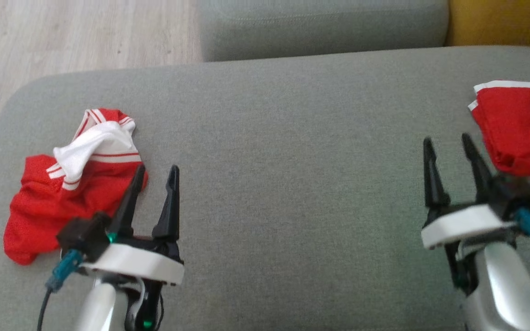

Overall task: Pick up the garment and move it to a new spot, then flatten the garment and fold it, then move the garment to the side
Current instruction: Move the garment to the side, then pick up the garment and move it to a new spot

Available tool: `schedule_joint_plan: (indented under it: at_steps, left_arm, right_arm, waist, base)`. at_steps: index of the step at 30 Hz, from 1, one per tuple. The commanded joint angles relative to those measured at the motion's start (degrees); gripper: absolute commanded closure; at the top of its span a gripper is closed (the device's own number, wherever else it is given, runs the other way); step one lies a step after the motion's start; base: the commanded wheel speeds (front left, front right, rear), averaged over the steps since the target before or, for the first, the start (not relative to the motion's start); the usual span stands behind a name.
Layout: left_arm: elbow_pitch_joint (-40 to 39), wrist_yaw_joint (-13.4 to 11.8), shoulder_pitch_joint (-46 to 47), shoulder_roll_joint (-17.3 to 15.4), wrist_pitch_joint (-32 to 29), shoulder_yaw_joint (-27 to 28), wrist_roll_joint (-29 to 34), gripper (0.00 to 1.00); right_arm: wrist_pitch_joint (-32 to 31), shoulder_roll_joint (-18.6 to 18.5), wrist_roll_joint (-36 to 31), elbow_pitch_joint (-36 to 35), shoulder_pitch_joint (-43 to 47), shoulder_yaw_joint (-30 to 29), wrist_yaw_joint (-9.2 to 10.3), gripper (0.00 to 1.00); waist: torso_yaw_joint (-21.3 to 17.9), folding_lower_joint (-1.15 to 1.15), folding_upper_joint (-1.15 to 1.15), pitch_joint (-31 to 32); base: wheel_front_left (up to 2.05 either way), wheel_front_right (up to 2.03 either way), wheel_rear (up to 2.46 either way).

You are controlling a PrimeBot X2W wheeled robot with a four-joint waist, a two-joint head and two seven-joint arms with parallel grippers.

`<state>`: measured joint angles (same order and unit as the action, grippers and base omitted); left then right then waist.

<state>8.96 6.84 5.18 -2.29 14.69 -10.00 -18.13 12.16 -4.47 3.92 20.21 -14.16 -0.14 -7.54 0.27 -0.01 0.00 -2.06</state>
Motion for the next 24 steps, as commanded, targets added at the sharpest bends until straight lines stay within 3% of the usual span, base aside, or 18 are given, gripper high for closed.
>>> schedule_joint_plan:
  at_steps: [1,10,24]
  left_arm:
    - [-2.4,-0.1,1.2,-0.6,0.3,2.4,0.7,0.00]
    - [-3.4,-0.2,-1.9,-0.6,0.3,1.5,1.7,0.00]
    - [-4.5,-0.8,-2.2,-0.6,0.3,1.7,1.7,0.00]
  right_arm:
    - [1.1,0.6,-0.5,-1.8,-0.3,1.5,0.05,0.00]
    - [2.8,1.6,-0.3,-3.9,6.0,2.1,0.05,0.00]
    - [2.8,1.6,0.8,-7.4,7.8,2.8,0.05,0.00]
  waist:
    - [-0.2,0.01,0.00,0.6]
    - [0.1,0.01,0.00,1.4]
    - [0.0,0.01,0.00,1.4]
  base:
    - [0.00,0.00,0.00]
    - [0.00,0.00,0.00]
    - [0.00,0.00,0.00]
